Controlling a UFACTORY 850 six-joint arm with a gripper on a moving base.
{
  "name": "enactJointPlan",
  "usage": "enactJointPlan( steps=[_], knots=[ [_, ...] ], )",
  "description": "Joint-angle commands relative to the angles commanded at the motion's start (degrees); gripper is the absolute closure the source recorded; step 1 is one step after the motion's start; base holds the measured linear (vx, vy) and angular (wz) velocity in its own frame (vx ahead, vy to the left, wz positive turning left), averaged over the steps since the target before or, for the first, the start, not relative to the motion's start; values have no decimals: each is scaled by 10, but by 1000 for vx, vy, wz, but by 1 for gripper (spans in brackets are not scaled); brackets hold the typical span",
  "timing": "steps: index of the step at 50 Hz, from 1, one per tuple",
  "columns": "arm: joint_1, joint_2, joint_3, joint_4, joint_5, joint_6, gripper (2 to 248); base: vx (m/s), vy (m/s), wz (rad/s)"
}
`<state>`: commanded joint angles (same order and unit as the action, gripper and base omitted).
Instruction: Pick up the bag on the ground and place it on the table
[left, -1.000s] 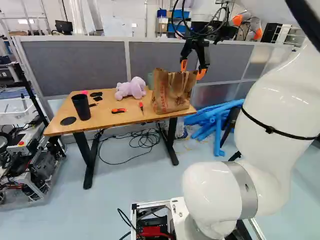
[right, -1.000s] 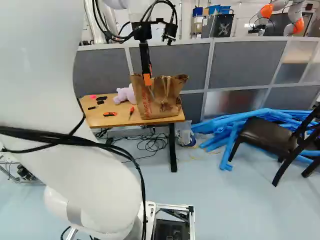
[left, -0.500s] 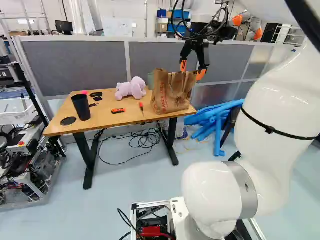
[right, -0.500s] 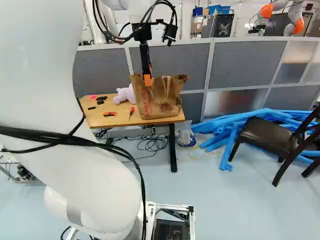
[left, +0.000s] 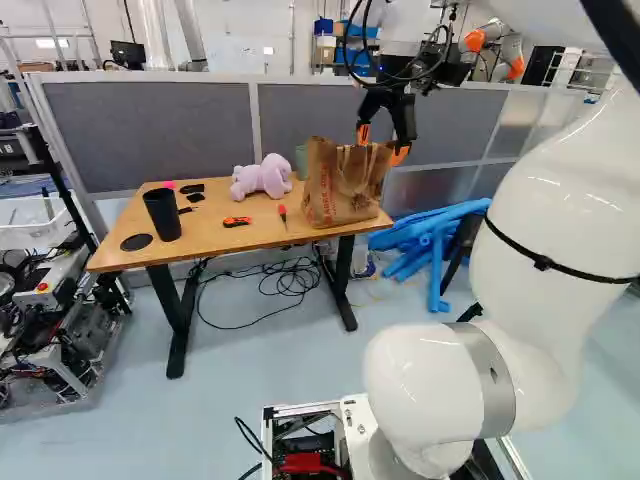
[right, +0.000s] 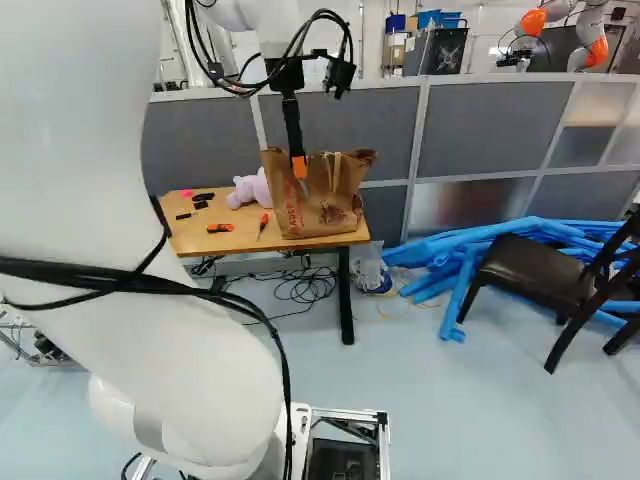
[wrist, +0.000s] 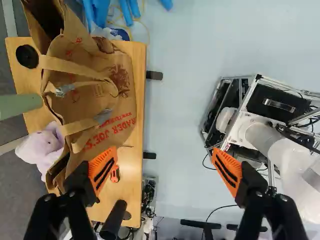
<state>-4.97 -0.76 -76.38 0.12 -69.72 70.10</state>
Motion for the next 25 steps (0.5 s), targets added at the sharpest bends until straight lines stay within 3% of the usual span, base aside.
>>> enactJointPlan(
  steps=[25],
  knots=[
    [4,13,56,0,94,-55,3,0,0,0]
  ],
)
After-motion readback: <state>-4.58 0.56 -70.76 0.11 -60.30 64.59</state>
